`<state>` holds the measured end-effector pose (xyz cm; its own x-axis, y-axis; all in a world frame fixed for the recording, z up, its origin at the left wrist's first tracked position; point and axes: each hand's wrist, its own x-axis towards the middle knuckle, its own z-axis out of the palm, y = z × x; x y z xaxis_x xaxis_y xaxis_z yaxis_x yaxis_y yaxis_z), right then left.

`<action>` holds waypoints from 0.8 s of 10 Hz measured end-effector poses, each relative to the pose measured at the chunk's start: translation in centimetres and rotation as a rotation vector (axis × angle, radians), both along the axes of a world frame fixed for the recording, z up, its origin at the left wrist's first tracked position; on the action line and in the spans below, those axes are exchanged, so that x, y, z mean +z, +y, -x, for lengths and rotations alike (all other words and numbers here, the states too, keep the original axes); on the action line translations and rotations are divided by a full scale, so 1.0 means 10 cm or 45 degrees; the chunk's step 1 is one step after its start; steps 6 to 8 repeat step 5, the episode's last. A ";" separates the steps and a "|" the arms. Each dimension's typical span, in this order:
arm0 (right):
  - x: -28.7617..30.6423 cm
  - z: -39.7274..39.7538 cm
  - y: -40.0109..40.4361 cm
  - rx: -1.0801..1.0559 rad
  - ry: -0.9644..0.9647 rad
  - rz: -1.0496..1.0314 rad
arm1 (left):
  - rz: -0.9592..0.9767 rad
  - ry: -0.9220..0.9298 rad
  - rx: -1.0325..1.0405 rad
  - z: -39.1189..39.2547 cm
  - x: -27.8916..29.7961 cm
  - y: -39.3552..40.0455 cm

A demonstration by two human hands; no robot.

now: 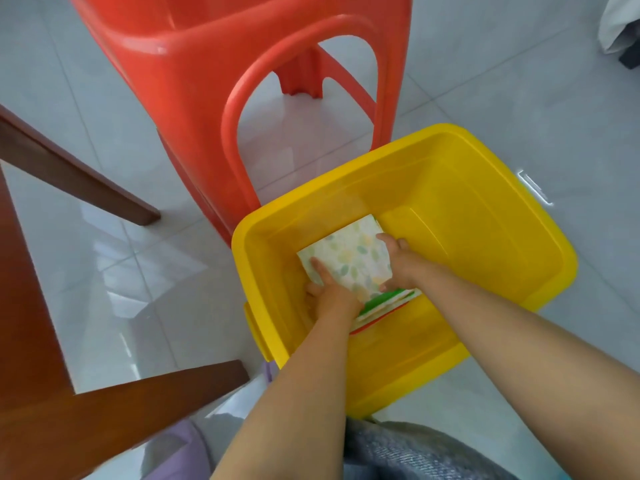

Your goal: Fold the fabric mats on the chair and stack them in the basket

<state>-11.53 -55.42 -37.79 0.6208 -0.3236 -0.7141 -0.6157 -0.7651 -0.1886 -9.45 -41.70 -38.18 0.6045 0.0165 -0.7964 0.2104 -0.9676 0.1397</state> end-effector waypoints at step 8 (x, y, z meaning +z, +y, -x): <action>1.53 0.00 0.32 -0.167 -0.785 -0.126 | 0.590 -0.315 0.051 -0.25 1.59 0.33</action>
